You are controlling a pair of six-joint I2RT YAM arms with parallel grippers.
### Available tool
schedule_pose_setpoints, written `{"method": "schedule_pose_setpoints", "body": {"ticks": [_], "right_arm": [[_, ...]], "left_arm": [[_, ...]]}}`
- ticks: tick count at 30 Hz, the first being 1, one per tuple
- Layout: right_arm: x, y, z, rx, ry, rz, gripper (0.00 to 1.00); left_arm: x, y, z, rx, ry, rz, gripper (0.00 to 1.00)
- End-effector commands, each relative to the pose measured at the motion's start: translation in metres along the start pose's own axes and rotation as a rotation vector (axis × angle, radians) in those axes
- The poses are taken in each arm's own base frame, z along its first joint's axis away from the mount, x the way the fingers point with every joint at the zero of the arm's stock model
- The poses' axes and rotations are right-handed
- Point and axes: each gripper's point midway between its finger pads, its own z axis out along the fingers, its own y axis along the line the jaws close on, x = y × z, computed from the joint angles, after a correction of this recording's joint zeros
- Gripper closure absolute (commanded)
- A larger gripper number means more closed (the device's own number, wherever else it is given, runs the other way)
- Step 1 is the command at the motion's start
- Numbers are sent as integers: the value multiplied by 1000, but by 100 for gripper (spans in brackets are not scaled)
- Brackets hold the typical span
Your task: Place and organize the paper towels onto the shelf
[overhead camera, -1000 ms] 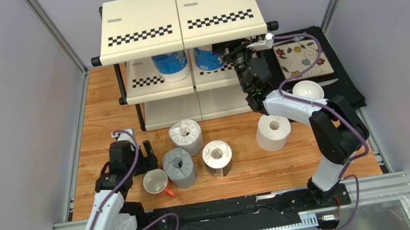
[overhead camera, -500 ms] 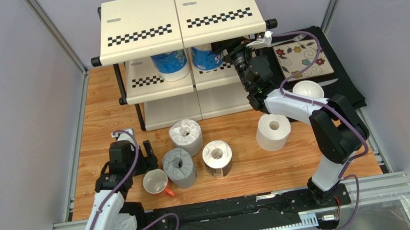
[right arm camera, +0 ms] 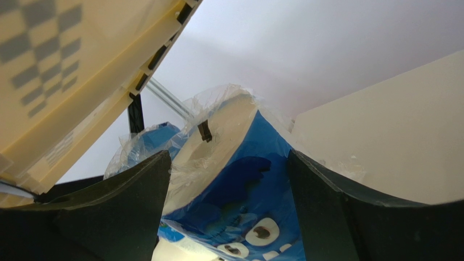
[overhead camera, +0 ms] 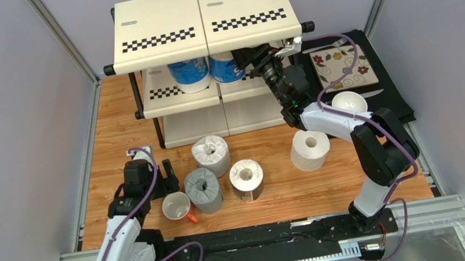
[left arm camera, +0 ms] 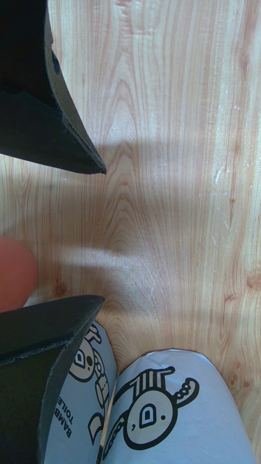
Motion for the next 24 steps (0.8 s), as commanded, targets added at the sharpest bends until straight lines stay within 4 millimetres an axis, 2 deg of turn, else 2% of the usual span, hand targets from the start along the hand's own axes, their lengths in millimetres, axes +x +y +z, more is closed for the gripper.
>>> {"method": "schedule_pose_setpoints", "body": {"ticks": [1, 6, 13, 20, 24], "right_arm": [[-8, 22, -10, -65, 19, 9, 19], [-19, 18, -18, -33, -24, -4, 18], [-47, 5, -44, 36, -150, -12, 18], [-69, 22, -61, 12, -183, -46, 18], [-72, 22, -76, 45, -150, -58, 18]], "left_arm": [[4, -1, 0, 10, 16, 30, 10], [4, -1, 0, 11, 16, 33, 10], [3, -1, 0, 10, 16, 33, 10], [3, -1, 0, 10, 14, 33, 10], [3, -2, -1, 14, 11, 34, 10]]}}
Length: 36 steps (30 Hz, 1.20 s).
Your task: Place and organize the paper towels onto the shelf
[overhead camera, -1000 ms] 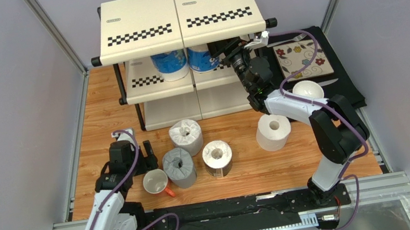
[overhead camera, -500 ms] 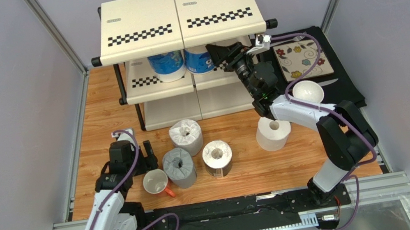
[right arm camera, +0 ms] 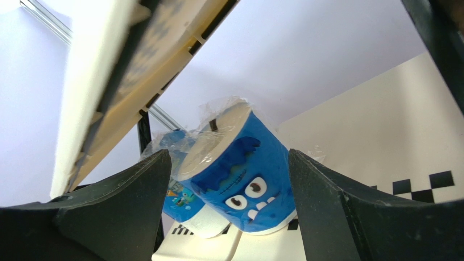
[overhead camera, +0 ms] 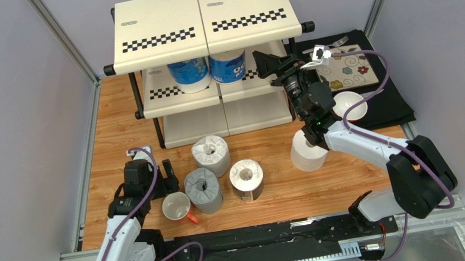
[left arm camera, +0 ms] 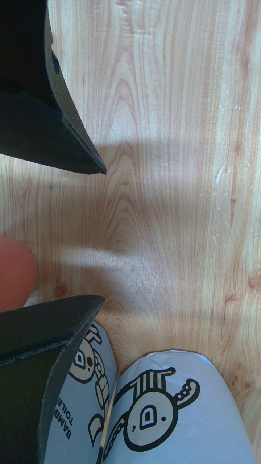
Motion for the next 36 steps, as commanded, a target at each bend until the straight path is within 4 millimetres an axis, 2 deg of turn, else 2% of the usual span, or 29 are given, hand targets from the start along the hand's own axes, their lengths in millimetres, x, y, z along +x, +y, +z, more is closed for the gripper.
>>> {"method": "schedule_pose_setpoints", "body": {"ticks": [1, 4, 5, 6, 7, 9, 11, 13, 14, 15, 17, 19, 21, 22, 24, 25, 27, 28, 31, 36], "right_arm": [[-30, 16, -17, 1, -38, -22, 18], [-32, 12, -35, 40, 7, -36, 18], [-29, 11, -41, 48, 28, -39, 18], [-20, 1, -51, 87, 80, -53, 18], [-24, 6, -58, 82, 86, -52, 18], [-15, 1, -73, 97, 148, -66, 18], [-18, -1, -91, 103, 162, -76, 18], [-14, -15, -107, 143, 188, -104, 18], [-25, -13, -113, 144, 162, -118, 17], [-25, -18, -119, 165, 171, -137, 17], [-35, -17, -125, 170, 153, -156, 16], [-34, -19, -129, 181, 170, -177, 16], [-33, -17, -130, 176, 187, -172, 16], [-31, -18, -130, 179, 194, -171, 16], [-28, -18, -130, 180, 208, -155, 16], [-26, -19, -131, 183, 213, -151, 16], [-22, -22, -133, 188, 227, -139, 16], [-21, -21, -134, 187, 226, -130, 16], [-18, -26, -138, 198, 234, -117, 16], [-14, -30, -142, 210, 241, -100, 16]], "left_arm": [[0, -2, -2, 16, -2, 33, 10], [-2, -3, -3, 20, -18, 34, 10], [-2, -3, -3, 20, -18, 34, 10], [-4, -4, -4, 23, -23, 33, 10], [-7, -4, -5, 25, -36, 34, 10], [-10, -10, -7, 59, -52, 42, 10], [-18, -13, -11, 75, -94, 40, 10], [-31, -15, -18, 75, -146, 26, 10], [-37, -16, -21, 79, -168, 12, 10], [-45, -18, -26, 79, -194, 4, 10], [-70, -23, -42, 91, -268, -8, 10], [-98, -21, -61, 59, -350, -22, 10], [-118, -22, -74, 52, -406, -44, 10], [-135, -27, -86, 69, -452, -54, 10], [-151, -40, -97, 135, -492, -90, 10], [-169, -50, -109, 186, -555, -106, 10], [-181, -69, -119, 296, -599, -163, 10], [-199, -78, -132, 359, -685, -187, 9], [-220, -97, -149, 523, -790, -308, 7], [-236, -107, -147, 656, -870, -432, 4]]}}
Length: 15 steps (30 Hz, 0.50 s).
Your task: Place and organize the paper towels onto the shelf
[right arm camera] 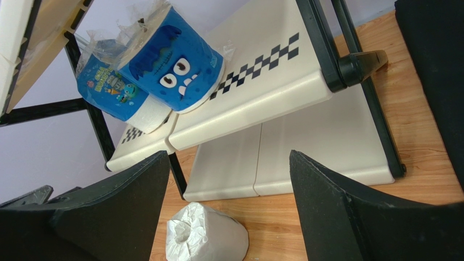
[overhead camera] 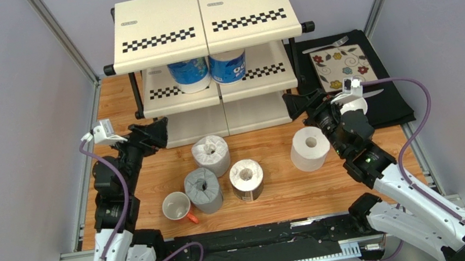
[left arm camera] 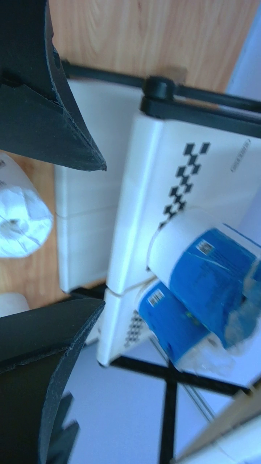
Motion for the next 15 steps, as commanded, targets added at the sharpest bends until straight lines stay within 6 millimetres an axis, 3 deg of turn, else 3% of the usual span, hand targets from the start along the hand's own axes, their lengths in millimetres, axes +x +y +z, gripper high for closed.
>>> {"method": "schedule_pose_setpoints", "body": {"ticks": [1, 10, 15], "right_arm": [[3, 1, -4, -10, 8, 28, 16], [4, -3, -6, -1, 4, 41, 16], [4, -7, -8, 8, -5, 39, 16]], "left_arm": [[-28, -34, 12, 179, -159, -212, 3], [-50, -47, 36, 296, -269, -410, 1], [-66, -57, 54, 311, -285, -410, 1]]}}
